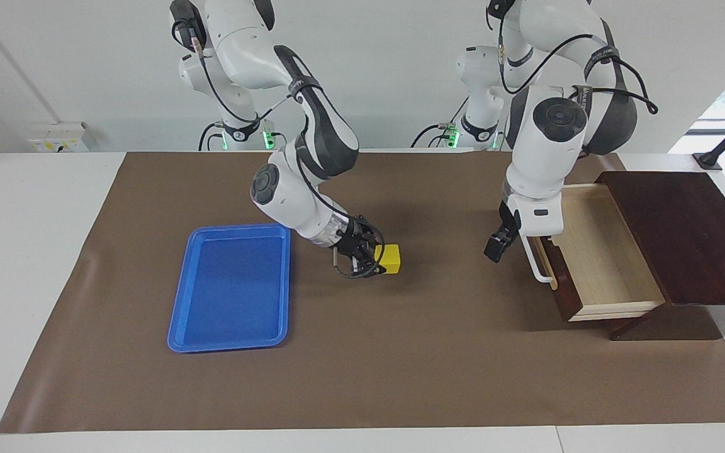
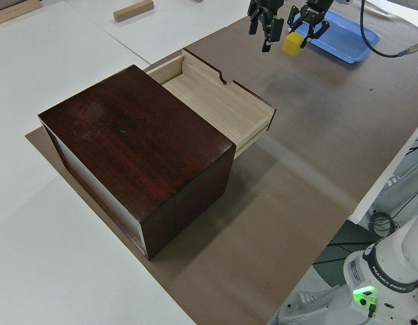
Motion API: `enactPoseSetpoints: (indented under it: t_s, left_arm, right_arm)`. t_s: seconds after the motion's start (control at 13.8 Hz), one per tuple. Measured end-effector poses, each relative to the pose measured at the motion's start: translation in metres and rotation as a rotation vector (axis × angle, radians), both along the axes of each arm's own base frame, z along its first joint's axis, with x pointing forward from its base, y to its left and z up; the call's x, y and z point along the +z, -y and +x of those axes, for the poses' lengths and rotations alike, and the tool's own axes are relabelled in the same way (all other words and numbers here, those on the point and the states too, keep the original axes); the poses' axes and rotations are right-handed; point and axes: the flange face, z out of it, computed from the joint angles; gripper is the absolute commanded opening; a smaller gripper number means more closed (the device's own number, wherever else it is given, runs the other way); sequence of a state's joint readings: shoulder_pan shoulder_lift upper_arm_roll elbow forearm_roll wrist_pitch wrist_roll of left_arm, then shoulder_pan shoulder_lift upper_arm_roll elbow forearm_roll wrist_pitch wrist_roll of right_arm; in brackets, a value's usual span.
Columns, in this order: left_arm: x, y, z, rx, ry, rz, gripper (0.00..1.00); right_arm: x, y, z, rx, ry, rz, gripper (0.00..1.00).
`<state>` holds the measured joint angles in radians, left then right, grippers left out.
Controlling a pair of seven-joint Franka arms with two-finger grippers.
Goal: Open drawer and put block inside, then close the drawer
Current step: 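Carry the block toward the center while the left gripper reaches toward it, then close the left gripper on the yellow block beside the right gripper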
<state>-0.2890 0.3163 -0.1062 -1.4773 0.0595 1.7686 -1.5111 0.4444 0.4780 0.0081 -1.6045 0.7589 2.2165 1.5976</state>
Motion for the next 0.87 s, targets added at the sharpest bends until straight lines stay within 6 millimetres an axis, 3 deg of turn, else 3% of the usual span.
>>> enactPoseSetpoints:
  t_s: [0.22,0.36,0.58,0.87]
  left_arm:
    - [0.026,0.025,0.011,0.353,0.048,-0.075,1.0]
    - [0.026,0.047,0.009,0.424,0.048,-0.101,1.0]
    - [0.014,0.089,-0.007,0.408,0.036,-0.099,1.0]
    - [-0.034,0.126,-0.031,0.386,-0.017,-0.055,1.0]
  right_arm:
    - [0.002,-0.001,0.001,0.002,0.004,0.002,0.0]
    - [0.005,-0.001,0.001,0.001,0.007,0.007,0.0]
    - [0.006,-0.001,0.002,-0.001,0.008,0.011,0.0]
    - [0.006,-0.001,0.002,-0.002,0.008,0.011,0.0]
